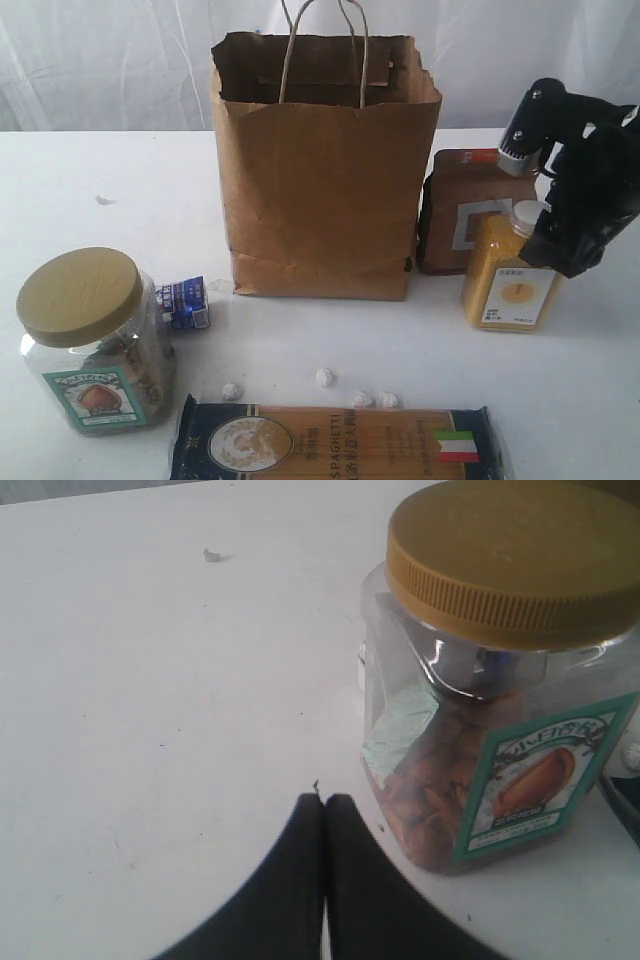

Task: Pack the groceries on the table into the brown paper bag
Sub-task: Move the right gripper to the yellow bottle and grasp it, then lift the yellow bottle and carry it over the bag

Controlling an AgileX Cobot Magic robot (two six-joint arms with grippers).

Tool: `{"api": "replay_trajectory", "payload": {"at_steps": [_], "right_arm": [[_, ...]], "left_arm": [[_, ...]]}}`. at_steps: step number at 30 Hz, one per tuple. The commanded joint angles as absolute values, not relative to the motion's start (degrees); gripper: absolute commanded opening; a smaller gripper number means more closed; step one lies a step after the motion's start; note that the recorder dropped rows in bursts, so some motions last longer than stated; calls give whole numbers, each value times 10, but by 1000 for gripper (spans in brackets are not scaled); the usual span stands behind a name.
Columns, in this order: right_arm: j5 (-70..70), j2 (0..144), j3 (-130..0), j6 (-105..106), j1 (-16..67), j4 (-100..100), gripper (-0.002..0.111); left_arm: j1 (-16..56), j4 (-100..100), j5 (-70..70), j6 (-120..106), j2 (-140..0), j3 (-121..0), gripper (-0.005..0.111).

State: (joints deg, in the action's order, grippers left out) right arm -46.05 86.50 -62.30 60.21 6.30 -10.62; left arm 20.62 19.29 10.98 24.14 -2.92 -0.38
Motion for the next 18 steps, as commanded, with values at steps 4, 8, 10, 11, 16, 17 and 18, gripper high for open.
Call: {"api": "replay_trajectory", "payload": {"at_steps": [4,8,10,11,16,17,18], "right_arm": [[-443,936,-627,617,69,-121,68],[-484,951,-627,614,69,-176,68],[-487,952,-627,613,69,-196,68],[-488,952,-627,612,70,-202,68],[-499,952,-627,562,82,-219,52],[-501,952,-627,548,85,-222,47],[-502,953,-627,532,88,-222,42]], "left_arm": [[205,192,111,240,-27,0,0],[205,192,111,240,-27,0,0],[205,192,111,240,-27,0,0],[205,192,111,240,-27,0,0],[205,192,111,240,-27,0,0],[205,192,111,240,-27,0,0],[205,192,111,240,-27,0,0]]}}
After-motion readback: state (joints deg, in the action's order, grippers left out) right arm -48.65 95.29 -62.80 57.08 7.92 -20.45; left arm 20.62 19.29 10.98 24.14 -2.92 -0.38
